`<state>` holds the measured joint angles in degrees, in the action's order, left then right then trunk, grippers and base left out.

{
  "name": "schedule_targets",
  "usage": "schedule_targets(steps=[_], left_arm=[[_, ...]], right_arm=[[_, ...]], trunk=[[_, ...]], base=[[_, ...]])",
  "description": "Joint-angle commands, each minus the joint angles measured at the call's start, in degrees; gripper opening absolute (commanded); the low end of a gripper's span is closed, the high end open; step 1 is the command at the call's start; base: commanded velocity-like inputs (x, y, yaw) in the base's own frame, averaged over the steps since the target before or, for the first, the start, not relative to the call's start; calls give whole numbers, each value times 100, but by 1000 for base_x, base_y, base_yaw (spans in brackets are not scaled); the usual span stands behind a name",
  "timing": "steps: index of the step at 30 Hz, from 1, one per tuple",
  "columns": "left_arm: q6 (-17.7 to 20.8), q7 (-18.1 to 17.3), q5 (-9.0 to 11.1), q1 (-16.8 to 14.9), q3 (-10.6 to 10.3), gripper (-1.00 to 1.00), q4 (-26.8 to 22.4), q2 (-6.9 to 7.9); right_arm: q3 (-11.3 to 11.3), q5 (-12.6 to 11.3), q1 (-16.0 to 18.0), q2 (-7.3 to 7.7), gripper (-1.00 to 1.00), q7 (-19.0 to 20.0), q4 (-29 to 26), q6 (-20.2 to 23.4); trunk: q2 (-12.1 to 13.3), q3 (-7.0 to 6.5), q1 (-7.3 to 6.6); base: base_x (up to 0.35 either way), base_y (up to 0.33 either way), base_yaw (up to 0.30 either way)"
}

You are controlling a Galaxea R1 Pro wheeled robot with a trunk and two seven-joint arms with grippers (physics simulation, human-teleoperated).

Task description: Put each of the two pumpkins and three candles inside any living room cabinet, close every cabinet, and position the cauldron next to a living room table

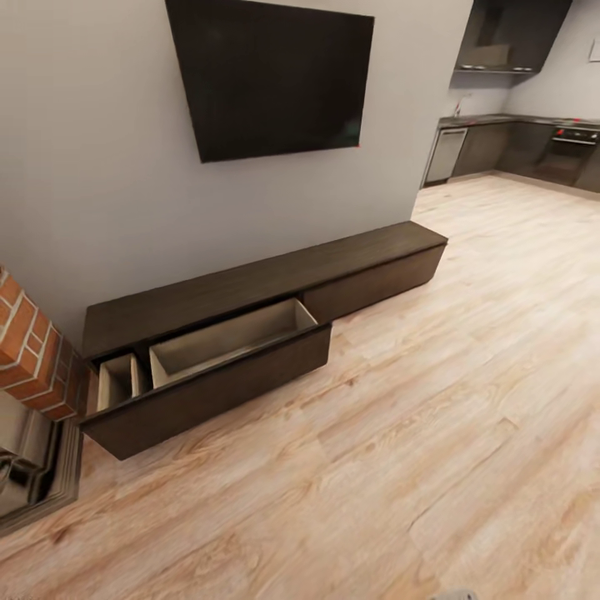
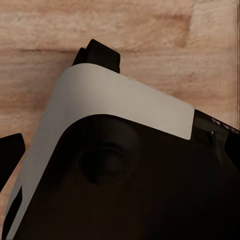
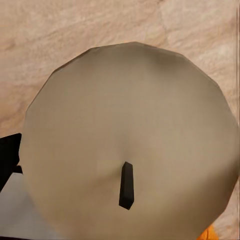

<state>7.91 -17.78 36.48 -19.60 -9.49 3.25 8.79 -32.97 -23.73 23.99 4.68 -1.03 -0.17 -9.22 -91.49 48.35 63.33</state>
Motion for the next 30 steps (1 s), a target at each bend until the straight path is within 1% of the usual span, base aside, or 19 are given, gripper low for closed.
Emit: schedule_targets(steps=[1,7,14,30], left_arm=[[0,1,0,0,0,100,0,0],[0,1,0,0,0,100,0,0],[0,2,1,0,0,100,0,8],[0,2,8,0,0,100,0,9]], right_arm=[[1,-9,0,-1,-100,-3,-1,-1],[1,11,0,-2,-100,-3,-1,-5],[1,42,-6,-2,-100,-3,-1,-9],[1,44,-9,-2,-100,-3,5,-9]], trunk=[[0,8,0],[0,46,0],[0,31,0],[0,-44,0]], base=[[222,-243,185],[222,-243,200],[208,-225,269],[15,-19,272]])
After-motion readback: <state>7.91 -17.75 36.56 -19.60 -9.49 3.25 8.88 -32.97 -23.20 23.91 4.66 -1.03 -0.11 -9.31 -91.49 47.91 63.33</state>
